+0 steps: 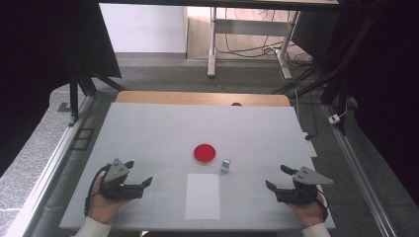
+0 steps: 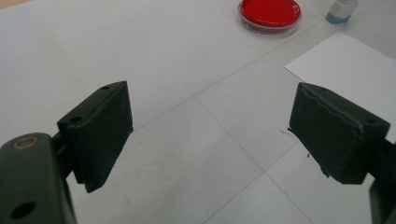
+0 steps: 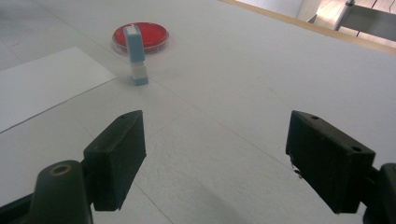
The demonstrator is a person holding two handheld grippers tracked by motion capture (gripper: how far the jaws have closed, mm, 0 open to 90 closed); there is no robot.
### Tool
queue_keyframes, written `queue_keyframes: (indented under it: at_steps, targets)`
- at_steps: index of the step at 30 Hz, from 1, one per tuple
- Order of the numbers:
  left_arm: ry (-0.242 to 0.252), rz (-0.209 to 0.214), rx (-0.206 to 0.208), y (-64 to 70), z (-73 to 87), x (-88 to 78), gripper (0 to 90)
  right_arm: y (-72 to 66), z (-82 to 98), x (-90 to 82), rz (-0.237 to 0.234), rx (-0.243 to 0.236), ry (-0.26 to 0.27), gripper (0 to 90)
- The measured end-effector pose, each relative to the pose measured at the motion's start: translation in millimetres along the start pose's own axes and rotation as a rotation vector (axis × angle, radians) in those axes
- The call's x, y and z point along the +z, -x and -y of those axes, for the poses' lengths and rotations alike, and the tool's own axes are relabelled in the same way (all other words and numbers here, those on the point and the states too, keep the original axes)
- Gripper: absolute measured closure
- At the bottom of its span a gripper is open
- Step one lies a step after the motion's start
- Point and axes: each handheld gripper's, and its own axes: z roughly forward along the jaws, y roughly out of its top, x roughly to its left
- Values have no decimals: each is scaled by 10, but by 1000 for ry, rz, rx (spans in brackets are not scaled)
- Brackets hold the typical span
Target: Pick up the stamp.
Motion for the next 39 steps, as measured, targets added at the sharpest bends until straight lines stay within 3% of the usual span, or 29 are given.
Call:
queue_keyframes:
  at_steps: [5,14,24,39]
  targets:
    - [13,5,-21,-50,8,-6,135,-6,18,-3,3,-6,-1,199]
    - [9,9,-9,-21,15,12,138,-51,27,33,-11,-20,-12,213]
    - [1,9,7,32,7,47,138,-22,4,33,5,-7,1,228]
    - [-6,-17,17,56,56,44,138,-83,-109,92,-15,-12,15,233]
